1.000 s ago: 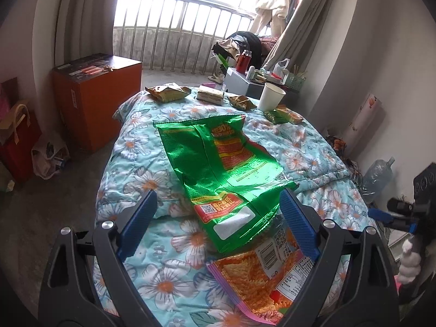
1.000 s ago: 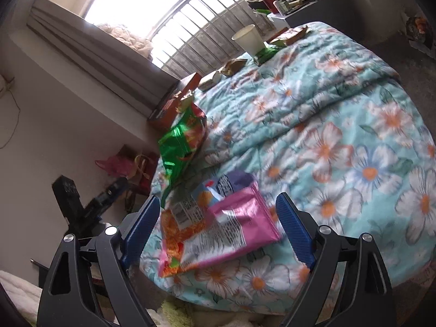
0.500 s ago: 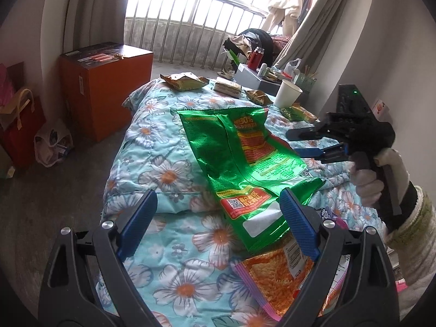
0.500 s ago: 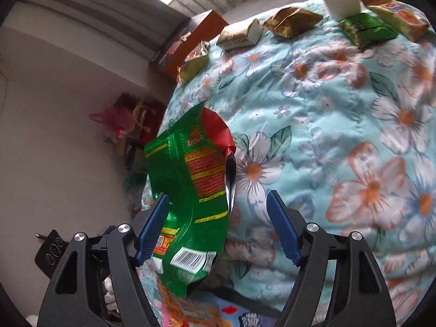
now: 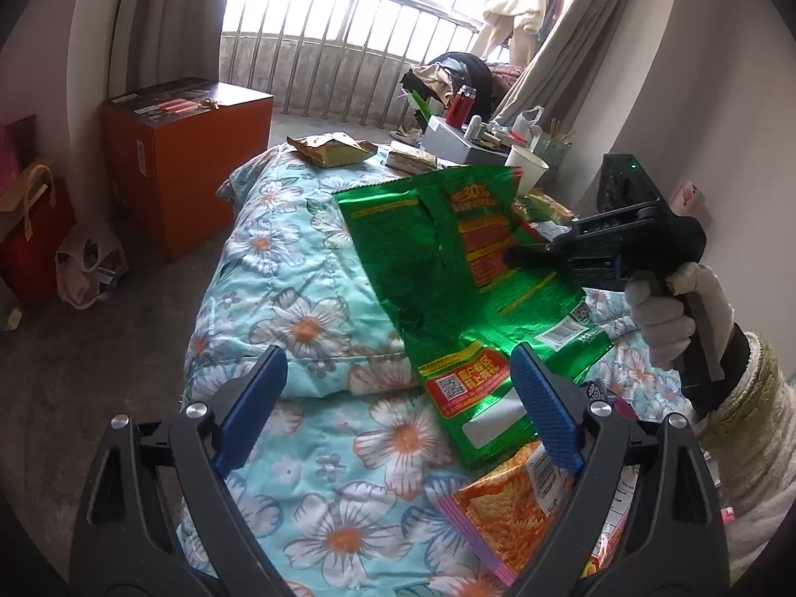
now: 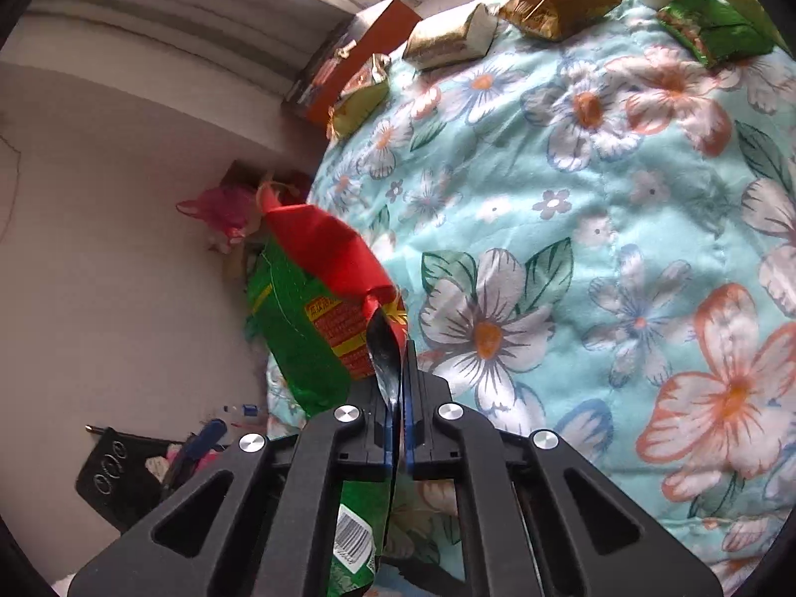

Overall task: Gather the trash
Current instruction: 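Close right tool on the green chip bag and lift it, then close left tool on the pink-and-blue snack bag while right tool holds the green bag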

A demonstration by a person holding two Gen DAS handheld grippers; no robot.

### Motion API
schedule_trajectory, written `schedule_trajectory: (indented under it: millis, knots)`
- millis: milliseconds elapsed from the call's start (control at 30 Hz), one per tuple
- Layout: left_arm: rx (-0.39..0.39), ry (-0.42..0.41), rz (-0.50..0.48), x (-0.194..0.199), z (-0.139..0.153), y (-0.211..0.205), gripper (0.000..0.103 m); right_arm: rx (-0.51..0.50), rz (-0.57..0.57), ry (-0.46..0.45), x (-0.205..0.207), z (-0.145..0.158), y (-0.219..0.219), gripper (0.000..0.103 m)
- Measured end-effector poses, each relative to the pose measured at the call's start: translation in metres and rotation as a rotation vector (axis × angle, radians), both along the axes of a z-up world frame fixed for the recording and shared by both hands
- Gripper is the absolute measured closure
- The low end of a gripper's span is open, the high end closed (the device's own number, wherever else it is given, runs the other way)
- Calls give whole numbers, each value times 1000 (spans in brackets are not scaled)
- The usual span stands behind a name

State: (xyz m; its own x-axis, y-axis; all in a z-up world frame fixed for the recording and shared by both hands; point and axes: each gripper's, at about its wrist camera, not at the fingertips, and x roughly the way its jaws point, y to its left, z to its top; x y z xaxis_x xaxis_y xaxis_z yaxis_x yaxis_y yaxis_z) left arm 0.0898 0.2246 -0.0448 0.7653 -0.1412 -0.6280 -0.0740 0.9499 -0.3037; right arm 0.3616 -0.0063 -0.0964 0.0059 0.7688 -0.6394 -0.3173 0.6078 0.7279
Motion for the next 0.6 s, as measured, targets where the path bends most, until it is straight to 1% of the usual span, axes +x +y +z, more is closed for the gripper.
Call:
schedule_trajectory:
  millis: [100, 167, 267, 333, 433, 500, 533, 600]
  knots:
    - [-6, -20, -30, 1, 6, -7, 16, 107, -94, -11, -4, 24, -50, 100]
    - [-15, -27, -69, 3, 9, -15, 16, 187, -169, -29, -12, 42, -93, 100]
    - [-26, -24, -138, 9, 11, -30, 16, 259, -273, -71, -32, 64, -158, 100]
    - [-22, -20, -198, 13, 12, -44, 16, 287, -345, -90, -52, 72, -202, 100]
    - [-36, 18, -306, 22, 5, -68, 16, 317, -456, -91, -90, 67, -261, 100]
    - [-34, 58, -375, 28, -3, -86, 16, 318, -523, -62, -118, 50, -288, 100]
    - [-22, 77, -398, 31, -6, -93, 16, 312, -552, -49, -133, 41, -298, 100]
    - [29, 127, -466, 38, -15, -111, 16, 317, -612, -12, -160, 20, -319, 100]
